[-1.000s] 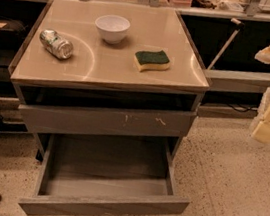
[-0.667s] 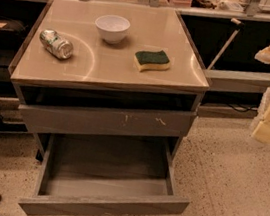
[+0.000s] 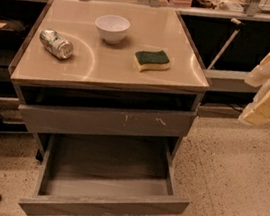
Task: Close middle drawer
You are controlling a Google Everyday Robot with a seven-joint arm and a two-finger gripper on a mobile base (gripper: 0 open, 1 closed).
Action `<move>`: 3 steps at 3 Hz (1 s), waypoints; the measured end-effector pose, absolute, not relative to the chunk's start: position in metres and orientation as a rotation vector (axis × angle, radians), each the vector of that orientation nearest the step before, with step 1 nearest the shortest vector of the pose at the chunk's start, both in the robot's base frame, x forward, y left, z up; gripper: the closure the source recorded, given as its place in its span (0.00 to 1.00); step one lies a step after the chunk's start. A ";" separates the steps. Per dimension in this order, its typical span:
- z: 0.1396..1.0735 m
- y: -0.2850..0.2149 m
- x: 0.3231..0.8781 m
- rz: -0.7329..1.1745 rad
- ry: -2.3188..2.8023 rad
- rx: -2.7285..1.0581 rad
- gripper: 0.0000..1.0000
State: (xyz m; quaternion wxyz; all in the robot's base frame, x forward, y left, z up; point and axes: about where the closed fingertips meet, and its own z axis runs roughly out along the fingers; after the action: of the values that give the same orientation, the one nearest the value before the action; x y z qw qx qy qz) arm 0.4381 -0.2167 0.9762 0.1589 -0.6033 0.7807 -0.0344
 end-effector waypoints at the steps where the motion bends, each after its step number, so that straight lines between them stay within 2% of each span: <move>1: 0.976 -0.217 0.438 -0.098 2.232 -1.725 0.64; 2: 0.976 -0.217 0.438 -0.098 2.232 -1.725 0.89; 3: 0.968 -0.216 0.434 -0.109 2.221 -1.716 1.00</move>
Offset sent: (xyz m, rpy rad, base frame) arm 0.0000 0.0000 0.0000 0.0000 0.0000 0.0000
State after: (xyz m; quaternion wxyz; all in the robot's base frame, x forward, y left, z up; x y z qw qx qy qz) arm 0.4344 -0.2162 0.9680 0.1654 -0.6025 0.7799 -0.0381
